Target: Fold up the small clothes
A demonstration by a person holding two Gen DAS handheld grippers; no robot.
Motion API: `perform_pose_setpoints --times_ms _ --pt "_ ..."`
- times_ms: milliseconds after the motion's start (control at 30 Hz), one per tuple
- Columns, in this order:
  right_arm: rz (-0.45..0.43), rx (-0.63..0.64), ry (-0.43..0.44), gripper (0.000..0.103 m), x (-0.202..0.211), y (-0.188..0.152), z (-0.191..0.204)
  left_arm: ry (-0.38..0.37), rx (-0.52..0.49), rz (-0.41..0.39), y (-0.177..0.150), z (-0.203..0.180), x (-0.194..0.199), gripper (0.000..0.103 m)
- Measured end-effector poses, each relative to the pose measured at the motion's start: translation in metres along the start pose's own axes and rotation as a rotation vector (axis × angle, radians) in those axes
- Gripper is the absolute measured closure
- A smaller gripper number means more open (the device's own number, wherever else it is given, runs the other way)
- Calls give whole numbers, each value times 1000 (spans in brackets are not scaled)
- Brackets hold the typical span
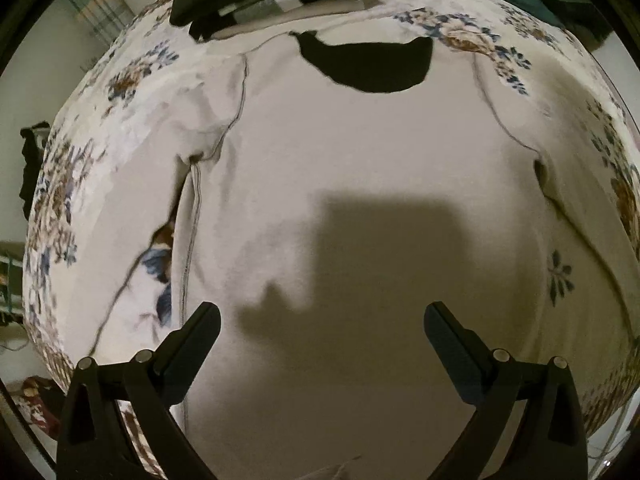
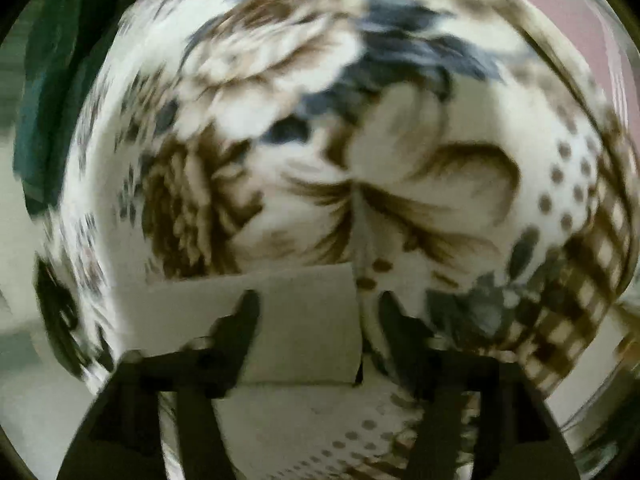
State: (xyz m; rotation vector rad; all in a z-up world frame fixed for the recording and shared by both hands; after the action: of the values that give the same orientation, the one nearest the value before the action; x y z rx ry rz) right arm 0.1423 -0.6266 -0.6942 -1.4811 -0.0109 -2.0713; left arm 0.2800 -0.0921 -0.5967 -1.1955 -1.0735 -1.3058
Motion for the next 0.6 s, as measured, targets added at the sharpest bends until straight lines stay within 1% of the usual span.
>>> perform_pose_setpoints --times_ms 100,133,200,233,267,300,333,400,500,600 --pt "50 -64 86 35 -17 -2 -20 -8 19 23 -4 8 -14 0" --pt "54 -68 114 34 -24 -3 -19 -9 28 32 -6 12 -19 0" --pt "44 -38 138 34 -30 -6 -9 -12 41 41 -10 19 -23 0" --pt "40 -9 145 47 -32 -8 -1 -11 45 43 -12 24 -25 0" --pt "46 24 162 67 -35 -11 9 -9 47 43 -14 27 -25 0" --pt "64 37 152 95 -41 -15 17 -8 48 43 -15 30 -25 0" --pt "70 39 128 96 -42 -17 21 -6 50 43 -16 34 -25 0" --pt "5 32 102 96 -29 -16 26 -9 57 39 -17 40 -23 0" --pt "-98 17 97 96 8 -9 29 -23 74 17 -16 51 -15 0" --pt "-131 52 76 96 25 -6 45 -40 90 -6 -14 62 -9 0"
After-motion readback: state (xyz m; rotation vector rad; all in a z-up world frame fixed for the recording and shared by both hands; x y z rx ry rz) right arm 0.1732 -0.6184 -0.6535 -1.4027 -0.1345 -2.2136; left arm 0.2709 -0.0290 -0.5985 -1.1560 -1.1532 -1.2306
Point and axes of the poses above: each gripper's, at about its wrist camera, not at the fingertips, and x roughly against the way its jaws point, z to its left, y to its top, the point moved 6 cm from there along -x, roughly the way its jaws point, and after that the axes turned 15 degrees about z, right-handed, at the moved point
